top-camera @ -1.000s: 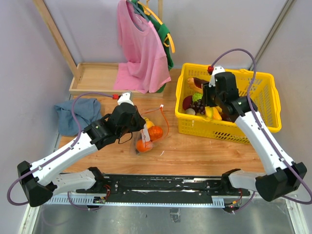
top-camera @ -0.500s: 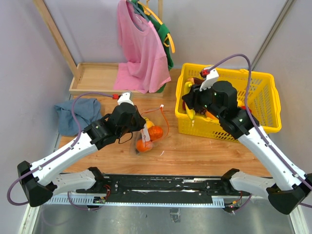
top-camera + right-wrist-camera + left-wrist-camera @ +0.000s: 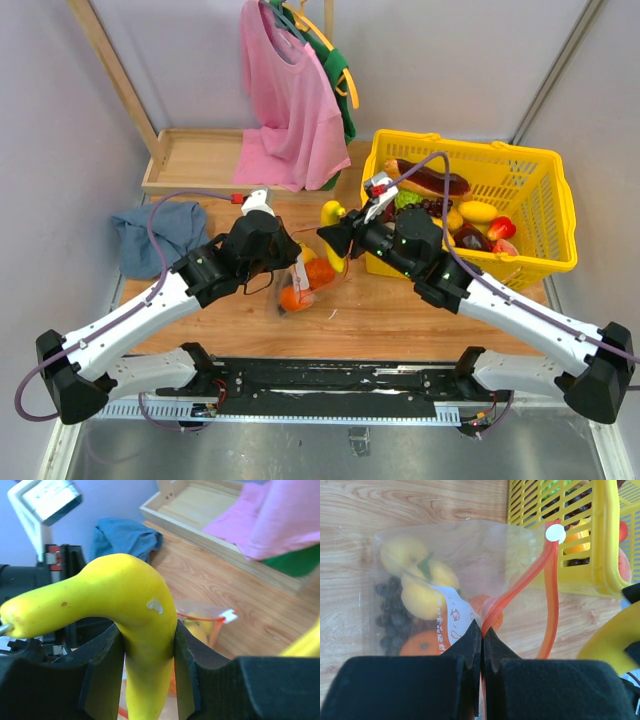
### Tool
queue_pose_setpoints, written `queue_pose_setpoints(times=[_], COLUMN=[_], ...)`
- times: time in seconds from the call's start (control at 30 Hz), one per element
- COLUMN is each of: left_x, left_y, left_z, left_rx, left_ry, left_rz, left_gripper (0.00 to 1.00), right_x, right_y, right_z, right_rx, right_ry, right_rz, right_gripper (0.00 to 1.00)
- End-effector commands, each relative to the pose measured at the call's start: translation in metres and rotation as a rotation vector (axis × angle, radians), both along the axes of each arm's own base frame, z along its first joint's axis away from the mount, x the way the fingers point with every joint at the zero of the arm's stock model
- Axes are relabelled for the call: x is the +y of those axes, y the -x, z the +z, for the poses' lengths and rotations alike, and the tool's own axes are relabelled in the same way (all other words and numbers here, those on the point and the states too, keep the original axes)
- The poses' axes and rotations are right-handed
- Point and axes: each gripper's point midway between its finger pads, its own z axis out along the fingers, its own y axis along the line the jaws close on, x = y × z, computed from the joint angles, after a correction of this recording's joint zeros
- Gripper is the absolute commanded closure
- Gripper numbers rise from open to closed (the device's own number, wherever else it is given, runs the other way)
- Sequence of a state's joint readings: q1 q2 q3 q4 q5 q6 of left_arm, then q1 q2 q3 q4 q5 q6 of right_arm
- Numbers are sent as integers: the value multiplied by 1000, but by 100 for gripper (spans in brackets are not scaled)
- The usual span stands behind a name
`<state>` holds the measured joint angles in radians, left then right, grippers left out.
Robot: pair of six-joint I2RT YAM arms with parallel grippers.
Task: Place the food in the zip-top bag and seal the zipper
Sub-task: Place the fake fruit in the zipper food storage bag.
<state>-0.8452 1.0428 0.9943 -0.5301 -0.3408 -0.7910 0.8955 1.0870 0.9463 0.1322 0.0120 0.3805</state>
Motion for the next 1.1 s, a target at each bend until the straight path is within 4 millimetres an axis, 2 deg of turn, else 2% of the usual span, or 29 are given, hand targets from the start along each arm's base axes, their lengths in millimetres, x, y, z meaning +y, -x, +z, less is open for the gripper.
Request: queue_pose_setpoints(times=[0.0, 0.1, 0.2, 0.4, 0.5, 0.7, 0.93, 1.07], left_x=[-3, -4, -3, -2, -4, -5, -6, -6], left_y=[-3, -2, -1, -1, 1, 4, 4, 5], left_z=[15, 17, 19, 21, 20, 21, 20, 19], left_rx=[-33, -32, -35, -39, -33, -31, -27, -26], left_ry=[63, 74, 79, 86, 93, 97, 91, 91], left_rz=[4, -2, 0, 6, -7, -22, -31, -30], left_gripper=[100, 100, 100, 100, 100, 100, 100, 100], right_x=[25, 39, 45, 38, 32, 43, 57, 62], right_y=[4, 4, 5, 3, -3, -10, -2, 0], right_z=[32, 12, -6, -48, -61, -50, -43, -52], right_rx=[-164, -174, -195, -240, -277, -460, -705, -824], right_ry=[-137, -106, -71, 51, 88, 199, 243, 278], right_rz=[30, 74, 103, 99, 69, 123, 224, 263], right_gripper=[99, 99, 99, 99, 99, 96, 92, 91])
